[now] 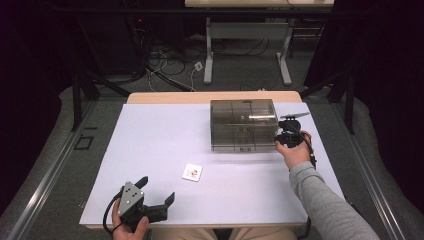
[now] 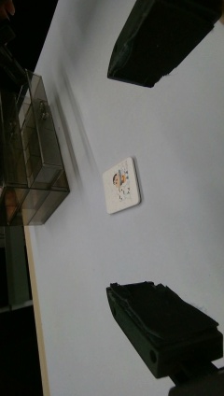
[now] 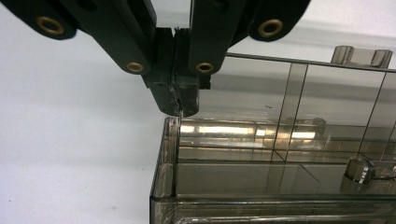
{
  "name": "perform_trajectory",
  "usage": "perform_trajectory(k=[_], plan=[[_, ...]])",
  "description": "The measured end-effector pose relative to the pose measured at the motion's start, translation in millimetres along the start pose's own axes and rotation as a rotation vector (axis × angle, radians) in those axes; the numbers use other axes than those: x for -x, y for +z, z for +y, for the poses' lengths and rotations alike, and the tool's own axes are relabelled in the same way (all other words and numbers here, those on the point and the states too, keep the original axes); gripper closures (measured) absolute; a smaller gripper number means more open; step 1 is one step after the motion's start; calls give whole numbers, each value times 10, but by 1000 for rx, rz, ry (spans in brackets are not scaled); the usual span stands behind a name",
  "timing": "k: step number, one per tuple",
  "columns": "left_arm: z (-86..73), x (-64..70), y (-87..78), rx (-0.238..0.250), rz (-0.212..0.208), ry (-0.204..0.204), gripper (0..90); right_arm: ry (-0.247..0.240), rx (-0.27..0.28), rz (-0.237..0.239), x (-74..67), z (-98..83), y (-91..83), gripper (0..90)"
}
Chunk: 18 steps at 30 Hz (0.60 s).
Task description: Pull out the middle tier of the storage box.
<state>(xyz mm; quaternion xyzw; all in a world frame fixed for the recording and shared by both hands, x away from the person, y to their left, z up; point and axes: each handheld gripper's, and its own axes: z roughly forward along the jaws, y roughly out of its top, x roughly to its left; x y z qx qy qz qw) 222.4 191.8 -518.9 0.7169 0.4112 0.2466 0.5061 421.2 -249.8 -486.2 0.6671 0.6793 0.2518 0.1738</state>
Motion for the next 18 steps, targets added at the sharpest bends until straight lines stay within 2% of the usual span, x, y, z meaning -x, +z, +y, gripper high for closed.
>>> perform_trajectory(k=[18], plan=[[0,1,-1,-1,0,1,7,3,-6,12,5,-33,-40,900]])
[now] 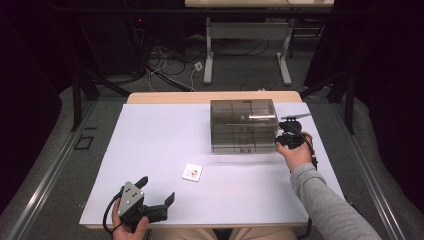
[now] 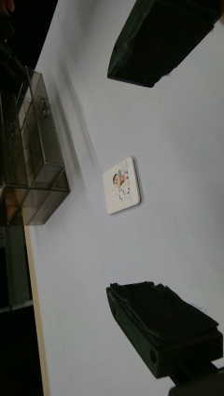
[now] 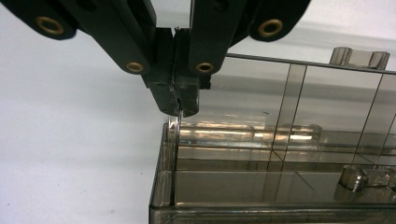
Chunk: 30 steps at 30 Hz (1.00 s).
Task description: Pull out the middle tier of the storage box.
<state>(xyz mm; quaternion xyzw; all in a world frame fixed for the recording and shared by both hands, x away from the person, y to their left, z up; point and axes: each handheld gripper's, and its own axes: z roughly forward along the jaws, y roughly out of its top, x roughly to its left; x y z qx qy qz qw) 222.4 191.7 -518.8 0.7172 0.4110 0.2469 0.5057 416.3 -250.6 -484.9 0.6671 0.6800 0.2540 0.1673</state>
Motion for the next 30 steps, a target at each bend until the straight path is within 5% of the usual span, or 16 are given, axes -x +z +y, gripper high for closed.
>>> perform_trajectory(k=[30], plan=[[2,6,0,-1,-2,2,7,9,16,5,21,-99,18,900]])
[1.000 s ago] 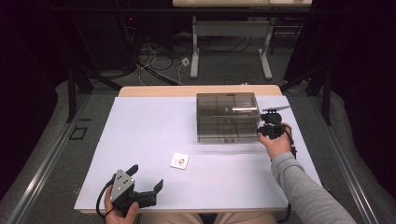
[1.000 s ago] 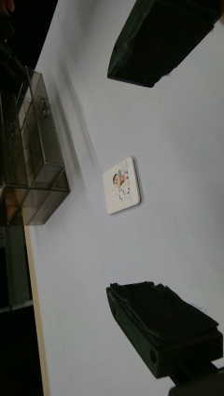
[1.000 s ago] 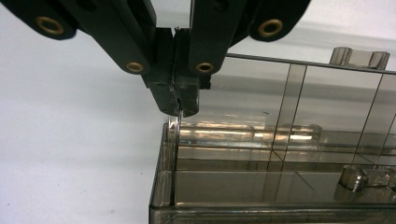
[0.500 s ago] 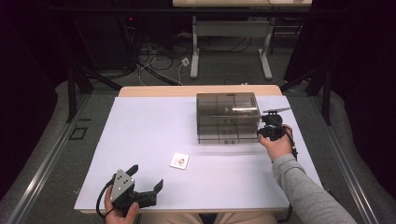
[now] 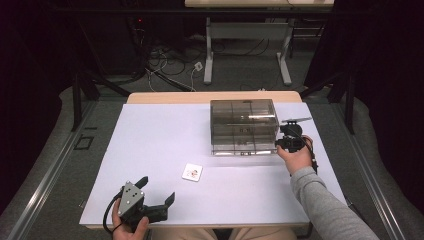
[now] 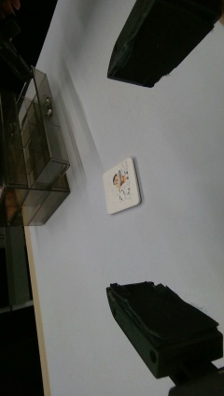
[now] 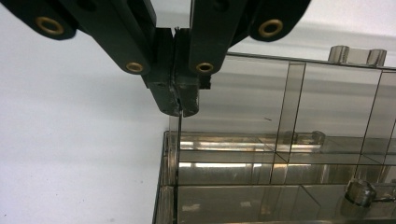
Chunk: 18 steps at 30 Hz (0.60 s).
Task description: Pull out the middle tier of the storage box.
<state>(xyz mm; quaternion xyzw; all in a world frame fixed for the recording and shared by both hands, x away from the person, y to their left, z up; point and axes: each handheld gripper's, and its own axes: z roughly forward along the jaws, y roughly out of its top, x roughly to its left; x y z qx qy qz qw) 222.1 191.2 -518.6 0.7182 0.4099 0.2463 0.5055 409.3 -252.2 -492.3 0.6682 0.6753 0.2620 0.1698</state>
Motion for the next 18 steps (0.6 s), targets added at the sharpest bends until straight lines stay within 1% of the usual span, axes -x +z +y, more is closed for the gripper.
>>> perform_trajectory(k=[9,10,13,14,18], plan=[[-3,-3,1,-1,2,-2,6,-2,8,2,3,-2,4,892],[-3,-5,3,2,3,0,7,2,17,4,6,-1,-2,876],[-4,-7,3,2,2,-1,7,3,19,13,1,-1,-13,861],[-2,-10,0,-6,-3,0,7,-4,26,16,4,-6,-19,847],[-5,-9,4,-5,-2,-2,7,-5,36,25,-1,-13,-40,827]])
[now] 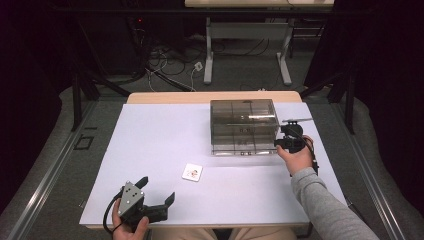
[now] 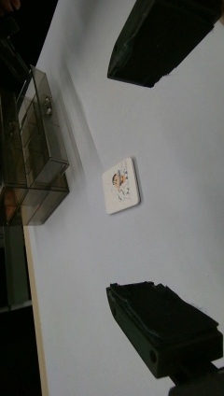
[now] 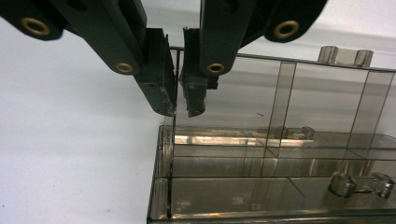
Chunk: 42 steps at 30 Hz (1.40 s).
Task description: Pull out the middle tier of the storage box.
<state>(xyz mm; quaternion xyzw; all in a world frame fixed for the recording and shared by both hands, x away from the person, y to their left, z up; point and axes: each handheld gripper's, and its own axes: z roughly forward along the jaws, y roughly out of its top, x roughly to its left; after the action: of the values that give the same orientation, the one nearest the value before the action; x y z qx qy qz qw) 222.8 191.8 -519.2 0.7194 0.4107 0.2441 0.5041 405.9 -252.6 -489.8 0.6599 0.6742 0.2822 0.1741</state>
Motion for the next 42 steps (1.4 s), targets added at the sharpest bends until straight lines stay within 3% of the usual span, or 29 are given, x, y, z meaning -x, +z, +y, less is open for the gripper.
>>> perform_trajectory(k=[8,11,19,26,34,42], plan=[[-10,-4,8,-5,7,-6,6,-14,50,14,10,-51,-60,774],[-18,8,24,0,9,-27,7,-25,76,16,27,-90,-81,755],[-32,11,42,-13,22,-34,6,-22,153,82,71,-171,-211,650],[-43,-7,45,-23,32,-40,7,-35,188,120,77,-233,-293,646],[-55,-10,53,-25,40,-51,7,-60,226,147,90,-347,-396,475],[-57,-16,58,-29,47,-49,6,-96,261,179,122,-506,-429,377]])
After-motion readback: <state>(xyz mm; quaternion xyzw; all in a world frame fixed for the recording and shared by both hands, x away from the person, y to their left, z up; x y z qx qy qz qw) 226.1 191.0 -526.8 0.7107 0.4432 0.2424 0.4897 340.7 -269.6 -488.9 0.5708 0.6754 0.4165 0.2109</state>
